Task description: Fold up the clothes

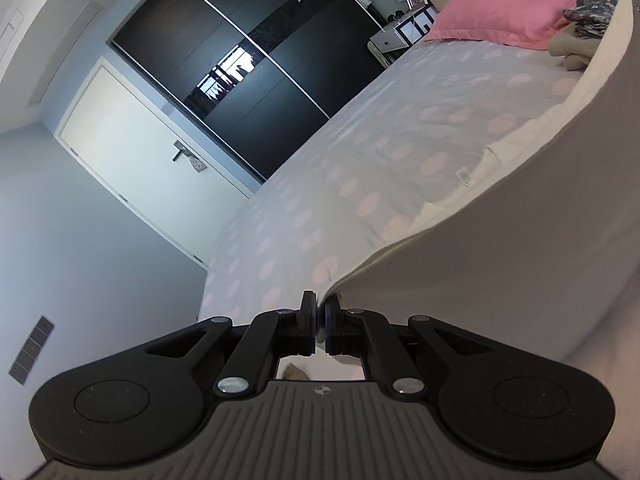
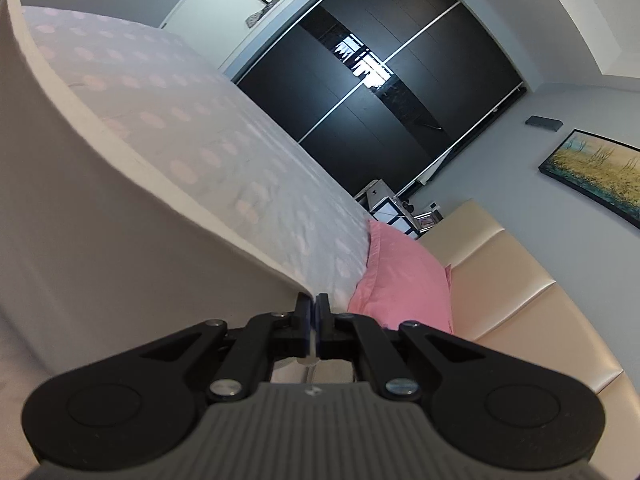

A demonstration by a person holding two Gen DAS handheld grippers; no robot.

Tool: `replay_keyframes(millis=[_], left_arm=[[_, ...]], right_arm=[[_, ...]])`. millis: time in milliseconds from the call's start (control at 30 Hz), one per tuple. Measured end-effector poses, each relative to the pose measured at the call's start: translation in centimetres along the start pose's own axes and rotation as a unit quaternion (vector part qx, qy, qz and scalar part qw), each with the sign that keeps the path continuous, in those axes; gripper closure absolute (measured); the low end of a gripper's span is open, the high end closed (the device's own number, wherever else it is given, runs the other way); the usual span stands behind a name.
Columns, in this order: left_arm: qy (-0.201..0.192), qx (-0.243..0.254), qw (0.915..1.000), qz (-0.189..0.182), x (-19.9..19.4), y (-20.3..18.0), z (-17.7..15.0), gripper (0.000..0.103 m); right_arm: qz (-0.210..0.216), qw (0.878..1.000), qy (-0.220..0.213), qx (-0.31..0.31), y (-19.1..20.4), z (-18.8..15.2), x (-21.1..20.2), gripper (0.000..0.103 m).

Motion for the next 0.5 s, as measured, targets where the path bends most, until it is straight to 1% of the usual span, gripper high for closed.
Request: replay_keyframes(millis=[167, 233, 333, 400, 500], left_arm=[[0.018, 0.026, 0.9995, 0.001, 6.3, -0.5, 1.3, 0.101], [0.03, 0.04, 0.9988, -0.005, 8.9, -1.3, 1.3, 0.101], [0.049, 0.048, 0.9975, -0.019, 13.3, -2.4, 1.3, 0.101], [0.065, 0.05, 0.9961, -0.033, 16.5, -3.3, 1.2, 0.101], [0.09, 0.055, 0.9928, -0.056, 21.0, -5.3, 0.5, 0.101]], right_arm=[[-0.005, 1.0, 0.014, 0.0, 0.0, 2.5, 6.1, 0.102], [-0.004, 1.0, 0.02, 0.0, 0.3, 3.4, 8.8, 0.101], [0.006, 0.999, 0.042, 0.004, 1.3, 4.0, 13.6, 0.102], [0.022, 0.998, 0.063, 0.004, 2.6, 3.9, 17.4, 0.102], [0.047, 0.994, 0.098, 0.004, 5.0, 2.5, 22.5, 0.101]])
Point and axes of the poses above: each gripper's, at about its wrist camera, not at the fingertips, and x roughly the way its jaws point, y to its left, z to its top, the point moved 9 cm from there along x, roughly the way its jaws point
